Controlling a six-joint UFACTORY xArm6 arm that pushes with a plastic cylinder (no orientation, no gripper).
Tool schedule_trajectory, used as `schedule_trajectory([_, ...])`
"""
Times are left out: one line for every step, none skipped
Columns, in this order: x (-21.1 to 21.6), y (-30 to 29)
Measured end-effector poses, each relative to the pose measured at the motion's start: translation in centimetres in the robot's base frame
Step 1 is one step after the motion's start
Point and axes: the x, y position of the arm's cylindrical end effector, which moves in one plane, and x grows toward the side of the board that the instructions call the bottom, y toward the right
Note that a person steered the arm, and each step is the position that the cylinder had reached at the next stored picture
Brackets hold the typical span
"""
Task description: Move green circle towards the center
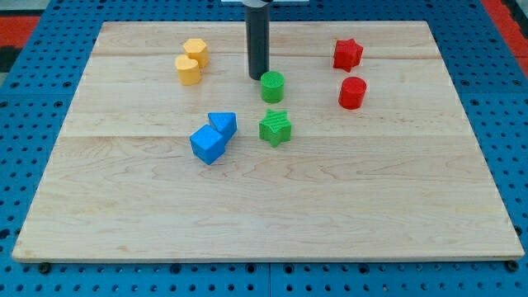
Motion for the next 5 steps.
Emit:
schedule_trajectory([1.1, 2.5])
schedule_trajectory([6.6, 1.5])
schedule_trajectory([8.1, 1.7])
schedule_trajectory([8.1, 3.4])
schedule_trajectory([7.6, 3.7])
